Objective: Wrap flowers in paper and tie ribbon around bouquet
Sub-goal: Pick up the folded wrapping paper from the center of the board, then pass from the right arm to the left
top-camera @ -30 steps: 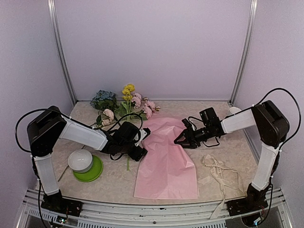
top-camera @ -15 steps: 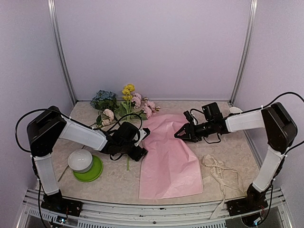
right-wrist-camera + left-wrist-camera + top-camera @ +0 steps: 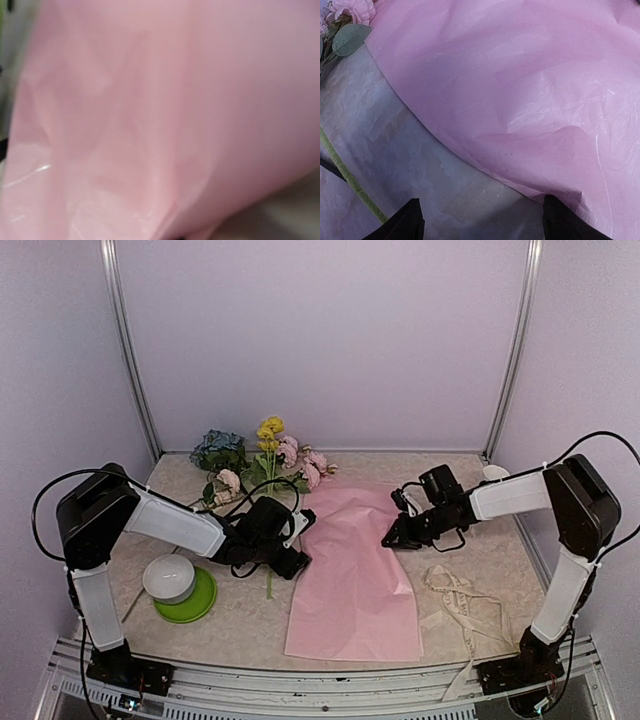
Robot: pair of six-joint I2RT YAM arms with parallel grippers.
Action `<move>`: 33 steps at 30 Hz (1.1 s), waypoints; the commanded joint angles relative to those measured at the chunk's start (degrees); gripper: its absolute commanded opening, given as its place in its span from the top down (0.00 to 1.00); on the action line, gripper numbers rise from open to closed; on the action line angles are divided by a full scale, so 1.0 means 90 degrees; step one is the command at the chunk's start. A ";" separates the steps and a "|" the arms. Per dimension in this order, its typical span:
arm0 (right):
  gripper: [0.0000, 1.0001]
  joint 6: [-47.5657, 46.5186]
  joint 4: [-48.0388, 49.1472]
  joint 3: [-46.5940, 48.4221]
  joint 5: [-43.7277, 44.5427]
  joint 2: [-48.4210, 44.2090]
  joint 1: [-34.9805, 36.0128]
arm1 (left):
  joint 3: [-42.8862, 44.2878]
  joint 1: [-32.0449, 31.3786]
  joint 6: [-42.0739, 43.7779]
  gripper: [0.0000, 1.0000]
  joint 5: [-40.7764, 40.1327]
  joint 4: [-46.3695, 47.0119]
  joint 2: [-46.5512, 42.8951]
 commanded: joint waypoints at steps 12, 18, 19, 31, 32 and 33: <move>1.00 0.0578 -0.0245 0.0416 -0.0544 -0.0529 0.0103 | -0.0777 -0.0154 0.0658 0.21 0.0396 0.0243 -0.1880; 1.00 0.1139 -0.0107 0.0628 -0.0527 -0.1234 0.0102 | -0.0945 -0.0926 0.1389 0.17 0.0960 0.0035 -0.3090; 1.00 0.1261 -0.0017 0.0617 -0.0509 -0.1339 0.0102 | -0.0969 -0.1107 0.1483 0.16 0.0900 0.0064 -0.3188; 1.00 0.2608 0.0945 0.0392 0.0182 -0.2280 0.0317 | -0.1098 -0.3153 0.2712 0.01 -0.0691 0.1237 -0.2737; 1.00 0.2660 0.0972 0.0392 0.0251 -0.2350 0.0339 | -0.1115 -0.3218 0.2765 0.01 -0.0706 0.1338 -0.2723; 1.00 0.2710 0.0995 0.0372 0.0319 -0.2407 0.0345 | -0.1160 -0.3272 0.2852 0.02 -0.0757 0.1490 -0.2703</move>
